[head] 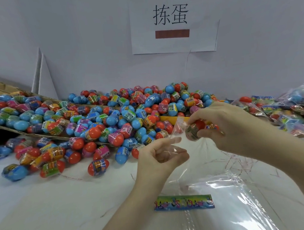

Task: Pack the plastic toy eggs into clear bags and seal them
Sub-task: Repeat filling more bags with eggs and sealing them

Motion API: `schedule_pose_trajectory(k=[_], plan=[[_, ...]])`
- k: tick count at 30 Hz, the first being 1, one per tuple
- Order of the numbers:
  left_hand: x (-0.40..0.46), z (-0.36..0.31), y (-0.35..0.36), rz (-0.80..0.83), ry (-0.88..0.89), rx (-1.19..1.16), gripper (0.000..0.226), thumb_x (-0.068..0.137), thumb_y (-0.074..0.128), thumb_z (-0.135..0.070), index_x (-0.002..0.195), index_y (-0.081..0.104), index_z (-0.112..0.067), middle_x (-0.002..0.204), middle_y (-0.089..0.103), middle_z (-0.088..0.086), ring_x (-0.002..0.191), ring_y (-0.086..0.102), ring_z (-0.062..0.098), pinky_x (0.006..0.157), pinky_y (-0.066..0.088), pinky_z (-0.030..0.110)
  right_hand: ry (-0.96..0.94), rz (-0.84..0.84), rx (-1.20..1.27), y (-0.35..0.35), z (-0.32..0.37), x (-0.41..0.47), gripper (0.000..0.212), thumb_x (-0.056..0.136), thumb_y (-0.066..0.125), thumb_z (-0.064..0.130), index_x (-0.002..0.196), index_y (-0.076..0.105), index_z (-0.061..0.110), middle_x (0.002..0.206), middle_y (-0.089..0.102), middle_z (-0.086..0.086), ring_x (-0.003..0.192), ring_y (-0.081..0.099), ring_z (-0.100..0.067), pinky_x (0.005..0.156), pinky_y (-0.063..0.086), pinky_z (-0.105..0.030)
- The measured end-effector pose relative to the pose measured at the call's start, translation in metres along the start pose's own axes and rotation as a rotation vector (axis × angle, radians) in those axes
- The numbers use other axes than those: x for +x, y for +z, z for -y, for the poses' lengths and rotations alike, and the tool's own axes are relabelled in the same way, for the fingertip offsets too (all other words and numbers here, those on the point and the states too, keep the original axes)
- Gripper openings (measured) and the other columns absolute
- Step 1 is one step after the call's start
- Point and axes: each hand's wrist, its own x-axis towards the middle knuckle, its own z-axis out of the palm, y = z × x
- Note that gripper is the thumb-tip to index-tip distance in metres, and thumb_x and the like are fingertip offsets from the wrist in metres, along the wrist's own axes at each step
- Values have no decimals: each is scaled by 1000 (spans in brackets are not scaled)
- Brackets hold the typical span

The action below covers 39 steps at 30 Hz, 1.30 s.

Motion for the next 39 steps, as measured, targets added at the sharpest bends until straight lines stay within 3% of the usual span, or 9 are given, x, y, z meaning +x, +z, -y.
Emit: schedule_pose_trajectory(k=[6, 14, 17, 22, 26, 29, 32, 36, 39], plan=[[-1, -1, 2, -1, -14, 20, 30, 67, 76, 2, 81, 69, -23, 66, 71, -2, 59, 67, 9, 55, 47, 13, 24, 75, 284, -1, 10, 2, 27, 87, 57, 22, 115, 58, 26, 96, 62, 13, 82, 55, -2, 72, 44, -12], [-4, -3, 4, 18, 40, 86, 27, 68, 78, -8, 84, 70, -29, 75, 72, -5, 63, 69, 16, 59, 53, 18, 107, 82, 263, 1, 15, 8, 39, 74, 55, 50, 96, 63, 19, 86, 65, 9, 80, 61, -5, 75, 52, -23], [-4, -1, 5, 5, 55, 97, 21, 72, 77, -12, 86, 70, -27, 78, 72, -6, 70, 69, 25, 65, 55, 27, 126, 84, 292, 5, 20, 8, 45, 74, 40, 60, 88, 60, 22, 75, 61, 11, 68, 57, -2, 60, 47, -15], [-5, 3, 7, 11, 50, 109, 15, 70, 76, -22, 83, 68, -25, 73, 69, -2, 63, 65, 24, 60, 54, 30, 68, 180, 270, 13, 18, 13, 90, 58, 11, 72, 92, 68, 12, 70, 64, 3, 64, 56, -1, 64, 36, -18], [-1, 7, 5, 15, -4, 17, 13, 71, 72, -21, 79, 67, -12, 60, 65, -3, 54, 62, 12, 51, 49, 18, 78, 285, 346, 16, 24, 17, 78, 58, 9, 71, 69, 66, 18, 40, 45, 17, 47, 45, 12, 57, 19, -17], [3, 10, 1, -61, -96, -44, 5, 77, 70, -14, 82, 67, -13, 58, 65, -5, 53, 63, 12, 49, 48, 16, 111, -184, 583, 16, 19, 27, 51, 75, 24, 65, 64, 61, 32, 57, 63, 16, 59, 60, -1, 77, 42, -25], [4, 13, -3, -50, -135, -52, 13, 81, 66, -2, 74, 66, -14, 55, 64, -4, 51, 61, 12, 46, 49, 21, 295, -543, 780, 20, 3, 60, 33, 91, 50, 37, 66, 66, 23, 68, 66, 2, 62, 59, -13, 70, 49, -34], [4, 13, -7, -71, -85, -27, 24, 74, 64, 5, 62, 63, -15, 54, 63, -5, 48, 58, 9, 46, 51, 26, 347, 94, 587, 49, -4, 94, 22, 86, 61, 26, 99, 68, 10, 83, 66, -2, 72, 57, -8, 60, 45, -19], [4, 12, -8, -149, 24, -25, 16, 65, 58, -8, 56, 63, -20, 51, 60, -2, 46, 54, 19, 46, 47, 34, 251, 354, 592, 69, 2, 97, 22, 84, 65, 23, 103, 67, 13, 92, 66, -1, 83, 60, -16, 72, 50, -23]])
